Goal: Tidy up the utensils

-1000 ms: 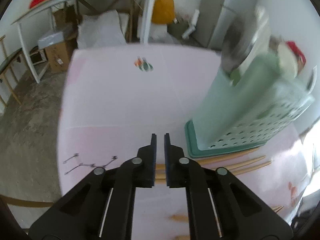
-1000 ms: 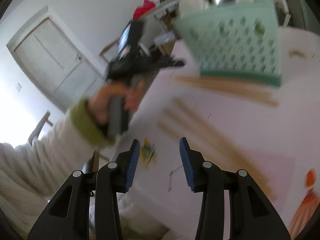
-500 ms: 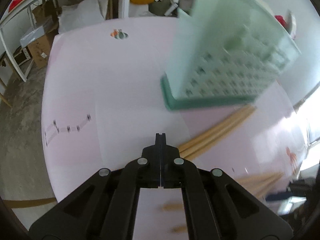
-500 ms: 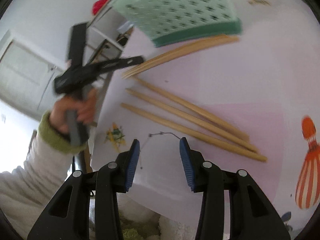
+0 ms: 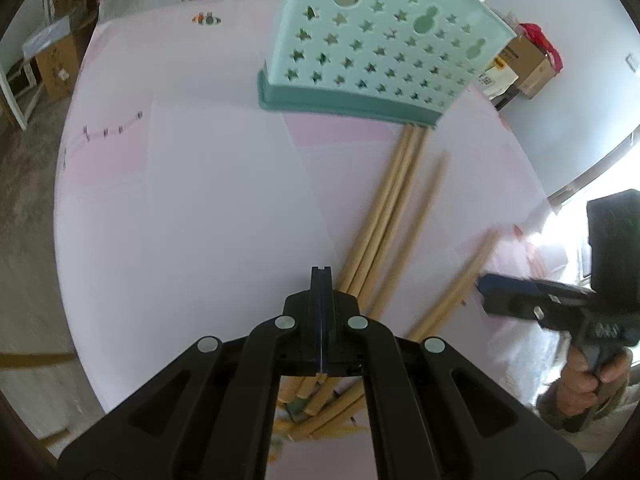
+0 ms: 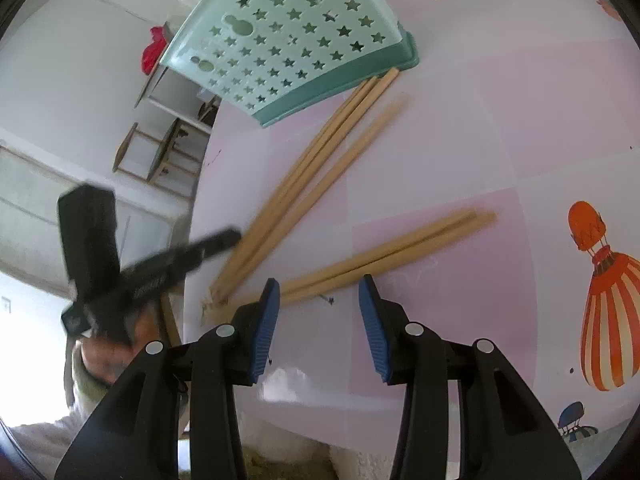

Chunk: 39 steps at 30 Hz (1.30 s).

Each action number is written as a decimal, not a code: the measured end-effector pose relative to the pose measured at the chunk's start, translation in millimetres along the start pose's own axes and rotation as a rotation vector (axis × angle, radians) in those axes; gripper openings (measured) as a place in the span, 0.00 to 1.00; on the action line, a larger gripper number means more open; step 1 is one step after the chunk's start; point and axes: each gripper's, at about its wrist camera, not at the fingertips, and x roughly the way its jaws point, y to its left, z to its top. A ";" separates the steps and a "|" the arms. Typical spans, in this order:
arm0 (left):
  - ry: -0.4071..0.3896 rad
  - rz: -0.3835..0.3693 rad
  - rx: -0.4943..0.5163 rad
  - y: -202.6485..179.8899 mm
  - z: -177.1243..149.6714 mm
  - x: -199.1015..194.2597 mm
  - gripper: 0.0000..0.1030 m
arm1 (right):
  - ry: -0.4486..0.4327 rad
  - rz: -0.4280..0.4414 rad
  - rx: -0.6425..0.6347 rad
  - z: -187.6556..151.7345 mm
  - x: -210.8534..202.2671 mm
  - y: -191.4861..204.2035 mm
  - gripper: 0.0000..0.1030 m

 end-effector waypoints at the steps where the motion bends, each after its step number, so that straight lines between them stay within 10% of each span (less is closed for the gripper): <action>1: 0.000 -0.008 -0.010 -2.1 -6.8 -1.8 0.00 | -0.006 -0.009 0.001 1.7 4.1 2.0 0.39; 24: 0.009 -0.254 -0.256 -43.2 -90.8 -1.3 0.00 | -0.008 -0.111 -0.158 10.4 19.3 27.2 0.23; 39: -0.022 -0.212 -0.236 -46.9 -79.1 -3.7 0.00 | 0.007 -0.125 -0.231 15.6 22.5 33.0 0.24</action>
